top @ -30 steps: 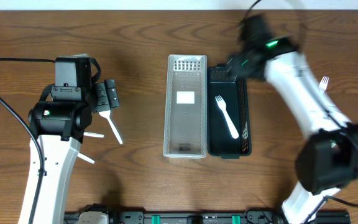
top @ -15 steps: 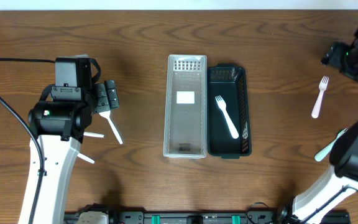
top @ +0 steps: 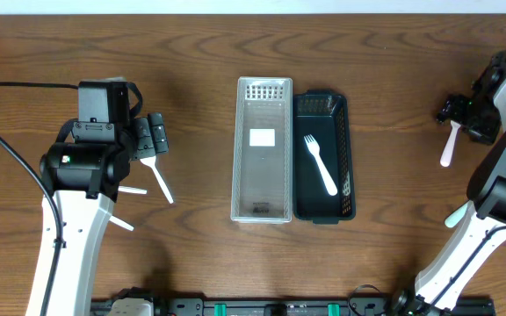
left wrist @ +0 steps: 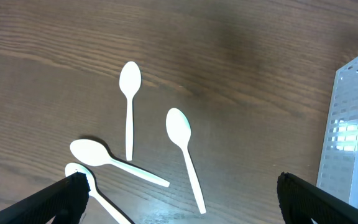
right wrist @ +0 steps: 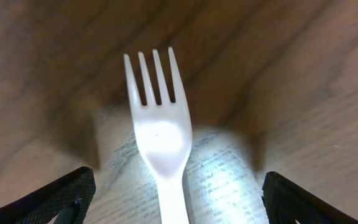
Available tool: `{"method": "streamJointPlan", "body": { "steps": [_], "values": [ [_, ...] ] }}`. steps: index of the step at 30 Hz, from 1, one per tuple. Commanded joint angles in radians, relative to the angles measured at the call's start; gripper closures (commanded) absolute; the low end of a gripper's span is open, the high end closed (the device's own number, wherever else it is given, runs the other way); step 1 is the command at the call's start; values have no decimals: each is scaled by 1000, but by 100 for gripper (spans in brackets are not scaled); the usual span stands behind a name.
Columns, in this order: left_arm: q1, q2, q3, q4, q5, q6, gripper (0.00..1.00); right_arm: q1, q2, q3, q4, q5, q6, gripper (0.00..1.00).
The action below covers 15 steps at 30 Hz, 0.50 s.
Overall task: Pack container
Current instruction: 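Move the right gripper back and grasp a second white fork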
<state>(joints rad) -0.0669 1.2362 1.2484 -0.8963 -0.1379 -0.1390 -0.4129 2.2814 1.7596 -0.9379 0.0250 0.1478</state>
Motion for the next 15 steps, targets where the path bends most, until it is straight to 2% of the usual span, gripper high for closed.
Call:
{"method": "streamJointPlan", "body": {
  "steps": [1,5,10,15],
  "values": [
    [4,-2,21,-5,-1,-13,2,1,39,-2,-13,-4,-15,11],
    [4,-2,21,-4,-1,-13,2,1,44,-2,-27,-6,-15,18],
    [4,-2,21,-4,-1,-13,2,2,44,-2,-40,-7,-15,49],
    [4,-2,21,-5,-1,-13,2,2,44,-2,-50,-7,-15,65]
  ]
}}
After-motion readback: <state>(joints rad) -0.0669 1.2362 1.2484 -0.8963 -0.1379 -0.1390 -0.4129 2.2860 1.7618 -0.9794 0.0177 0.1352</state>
